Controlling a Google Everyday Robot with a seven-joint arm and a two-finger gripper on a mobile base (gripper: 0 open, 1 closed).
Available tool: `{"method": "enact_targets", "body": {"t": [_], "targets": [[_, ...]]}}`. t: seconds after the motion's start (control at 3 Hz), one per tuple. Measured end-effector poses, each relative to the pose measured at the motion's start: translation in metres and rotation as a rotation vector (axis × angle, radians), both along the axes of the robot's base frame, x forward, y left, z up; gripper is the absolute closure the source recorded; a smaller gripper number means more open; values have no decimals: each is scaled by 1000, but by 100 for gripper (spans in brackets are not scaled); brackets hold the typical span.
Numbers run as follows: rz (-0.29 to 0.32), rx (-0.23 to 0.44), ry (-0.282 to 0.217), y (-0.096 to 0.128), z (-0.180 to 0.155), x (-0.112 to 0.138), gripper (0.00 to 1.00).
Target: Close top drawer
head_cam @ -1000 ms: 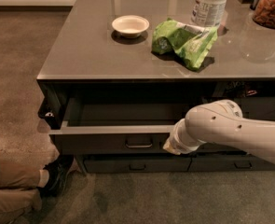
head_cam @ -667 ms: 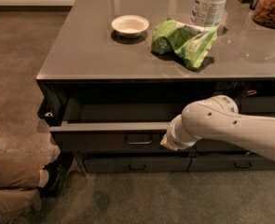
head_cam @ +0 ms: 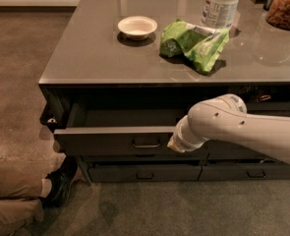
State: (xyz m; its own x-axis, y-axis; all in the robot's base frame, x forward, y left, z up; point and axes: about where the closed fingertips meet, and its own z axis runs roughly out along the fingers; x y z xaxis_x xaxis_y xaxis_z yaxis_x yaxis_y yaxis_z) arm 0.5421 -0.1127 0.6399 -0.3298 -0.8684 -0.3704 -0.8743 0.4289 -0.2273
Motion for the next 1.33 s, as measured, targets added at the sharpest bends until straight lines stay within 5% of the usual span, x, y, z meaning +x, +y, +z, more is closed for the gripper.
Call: {"method": "enact_targets", "body": {"t": [0.67,1.0,1.33], "targets": [[3,-2,-4,-1,1,5,12],[3,-3,-7,-2,2,6,0],[4,-1,-9,-2,4,8,0]]}}
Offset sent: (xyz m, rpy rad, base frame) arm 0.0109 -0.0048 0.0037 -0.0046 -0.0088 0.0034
